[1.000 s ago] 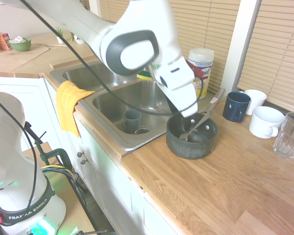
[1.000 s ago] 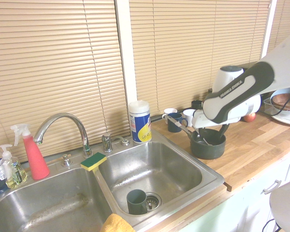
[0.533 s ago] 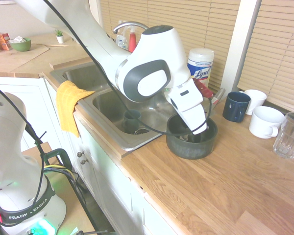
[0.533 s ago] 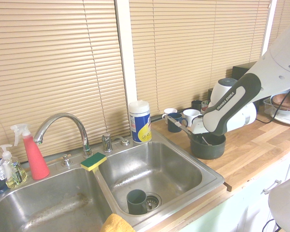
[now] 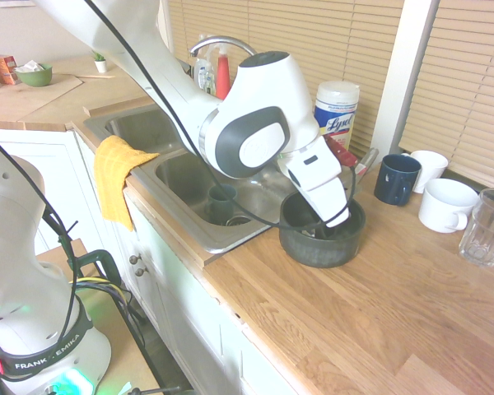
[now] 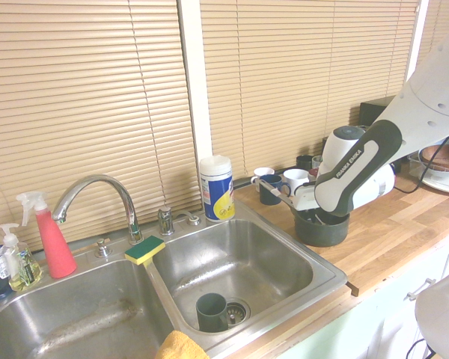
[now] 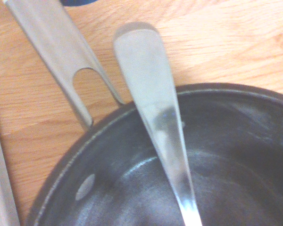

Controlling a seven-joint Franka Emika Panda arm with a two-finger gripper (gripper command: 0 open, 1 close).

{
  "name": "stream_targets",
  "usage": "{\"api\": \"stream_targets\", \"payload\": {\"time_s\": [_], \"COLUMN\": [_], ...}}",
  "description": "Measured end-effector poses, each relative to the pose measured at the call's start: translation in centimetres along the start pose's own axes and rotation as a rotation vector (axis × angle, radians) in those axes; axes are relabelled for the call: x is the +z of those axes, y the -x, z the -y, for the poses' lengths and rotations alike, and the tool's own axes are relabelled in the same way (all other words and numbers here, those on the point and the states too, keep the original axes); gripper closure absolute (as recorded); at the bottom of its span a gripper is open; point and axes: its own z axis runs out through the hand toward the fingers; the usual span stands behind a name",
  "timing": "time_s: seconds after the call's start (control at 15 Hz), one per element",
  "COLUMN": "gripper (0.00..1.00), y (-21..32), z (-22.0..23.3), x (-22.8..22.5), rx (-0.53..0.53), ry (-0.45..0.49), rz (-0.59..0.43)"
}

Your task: Put the spoon into the sink

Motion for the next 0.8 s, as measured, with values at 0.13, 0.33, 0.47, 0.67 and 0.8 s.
{"api": "stream_targets", "payload": {"time_s": [0.13,0.33,0.47,0.67,0.8], "gripper": [1.0,1.0,1.0,1.0,1.0], "y": [0.12,0.37,0.29,0.16,0.1], "z": [0.05,0.11,0.32,0.4,0.36], "x": [0.06,0.36,0.53,0.63,0.64], "rx": [-0.005,-0.011,-0.012,-0.01,-0.009], "ry": [0.002,0.007,0.005,0.004,0.003], "rz": [-0.001,-0.001,-0.002,-0.003,-0.003]}}
